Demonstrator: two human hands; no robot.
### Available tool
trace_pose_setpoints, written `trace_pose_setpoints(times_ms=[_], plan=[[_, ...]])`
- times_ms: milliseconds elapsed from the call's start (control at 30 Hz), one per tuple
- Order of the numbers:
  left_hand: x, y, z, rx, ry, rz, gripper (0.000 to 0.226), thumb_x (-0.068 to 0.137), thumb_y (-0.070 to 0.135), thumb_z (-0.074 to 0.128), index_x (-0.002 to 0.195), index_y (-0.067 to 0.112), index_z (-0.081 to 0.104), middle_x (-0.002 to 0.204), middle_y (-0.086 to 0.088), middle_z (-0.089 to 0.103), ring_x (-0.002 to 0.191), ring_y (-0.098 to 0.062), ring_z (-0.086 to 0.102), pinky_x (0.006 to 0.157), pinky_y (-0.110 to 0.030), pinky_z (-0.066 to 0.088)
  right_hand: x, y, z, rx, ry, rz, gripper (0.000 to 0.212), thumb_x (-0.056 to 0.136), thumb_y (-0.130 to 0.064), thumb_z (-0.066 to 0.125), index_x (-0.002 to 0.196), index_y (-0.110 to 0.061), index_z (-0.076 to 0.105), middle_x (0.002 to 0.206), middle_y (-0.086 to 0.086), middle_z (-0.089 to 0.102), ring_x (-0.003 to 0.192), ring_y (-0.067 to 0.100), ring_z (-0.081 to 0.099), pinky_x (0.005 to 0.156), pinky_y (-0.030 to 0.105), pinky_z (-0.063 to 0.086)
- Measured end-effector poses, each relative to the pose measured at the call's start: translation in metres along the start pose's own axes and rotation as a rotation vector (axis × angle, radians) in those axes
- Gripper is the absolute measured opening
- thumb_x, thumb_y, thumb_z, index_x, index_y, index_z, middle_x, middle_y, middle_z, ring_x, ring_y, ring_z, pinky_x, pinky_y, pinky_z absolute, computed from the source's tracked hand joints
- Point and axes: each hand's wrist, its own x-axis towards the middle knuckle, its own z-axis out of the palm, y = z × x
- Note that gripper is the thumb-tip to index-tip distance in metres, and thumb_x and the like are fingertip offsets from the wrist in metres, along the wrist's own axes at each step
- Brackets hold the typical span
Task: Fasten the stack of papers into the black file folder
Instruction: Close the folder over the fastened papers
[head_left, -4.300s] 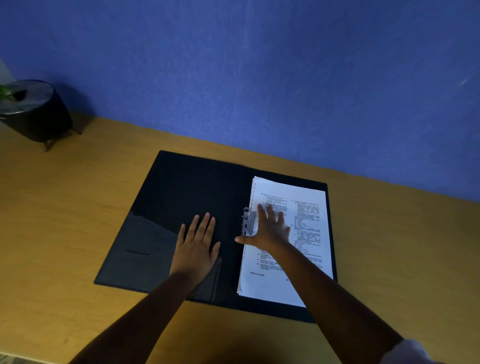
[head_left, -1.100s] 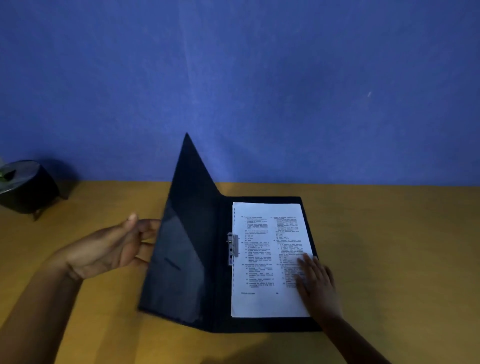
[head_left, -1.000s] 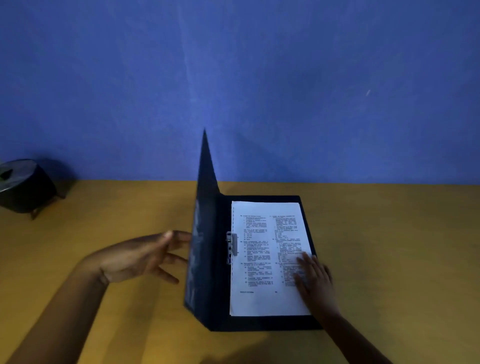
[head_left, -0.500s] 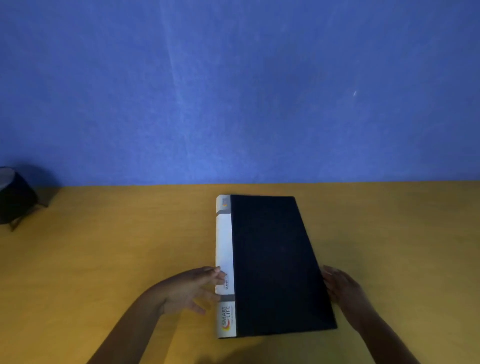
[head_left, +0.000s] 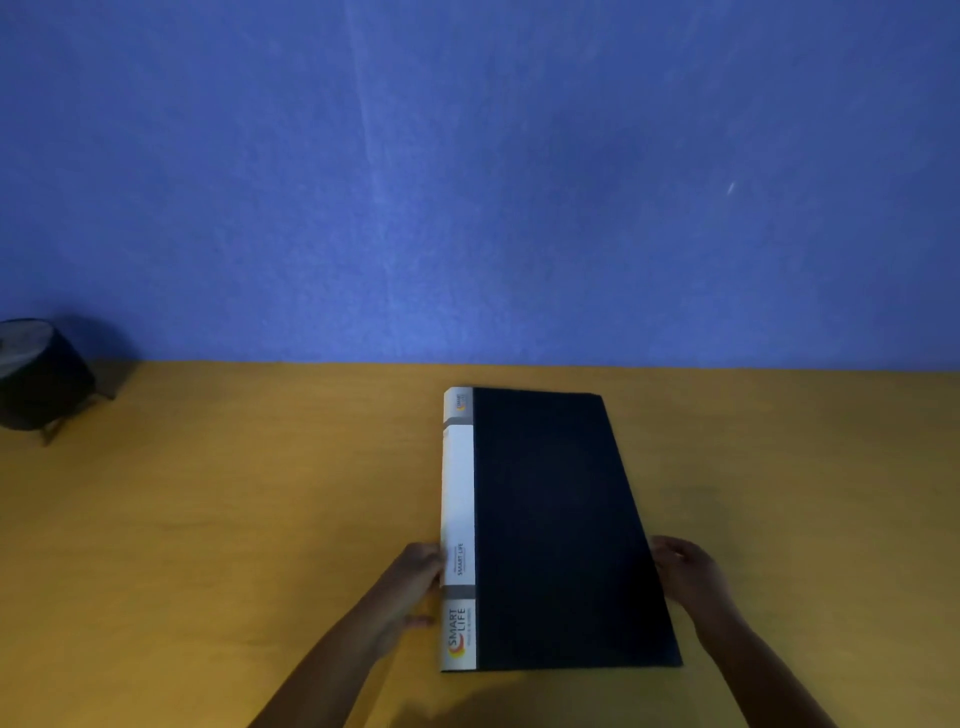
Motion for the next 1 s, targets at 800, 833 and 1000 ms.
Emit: trace_pose_setpoints(times_ms=[800, 833, 1000], plan=[[0.011, -0.024, 0.019, 0.070, 0.504, 0.275, 0.037, 0.098, 0.014, 0.037, 0.133, 0.005, 0.044, 0.132, -0.017, 0.054, 0.118, -0.034, 0.051, 0.103, -0.051, 0.041, -0.024, -0.005, 0.009, 0.057, -0.178, 0.002, 0.030, 0.095, -0.007, 0.046, 0.123, -0.008, 0.057, 0.109, 0.007, 0.065, 0.103, 0.024, 0.059, 0.094, 0.042, 0.049], [0.010, -0.024, 0.014, 0.073, 0.523, 0.286, 0.037, 0.098, 0.015, 0.037, 0.133, 0.005, 0.043, 0.132, -0.018, 0.053, 0.119, -0.035, 0.051, 0.104, -0.052, 0.040, -0.026, -0.009, 0.012, 0.050, -0.196, -0.009, 0.029, 0.095, -0.007, 0.047, 0.121, -0.008, 0.059, 0.104, 0.004, 0.065, 0.102, 0.023, 0.060, 0.094, 0.043, 0.049], [0.008, -0.031, -0.026, 0.063, 0.629, 0.322, 0.037, 0.098, 0.014, 0.037, 0.133, 0.005, 0.043, 0.102, -0.011, 0.061, 0.074, -0.022, 0.058, 0.059, -0.012, 0.053, -0.034, -0.030, 0.043, 0.035, -0.259, -0.113, 0.028, 0.092, -0.007, 0.053, 0.117, -0.011, 0.063, 0.096, 0.003, 0.069, 0.090, 0.015, 0.065, 0.074, 0.029, 0.053]])
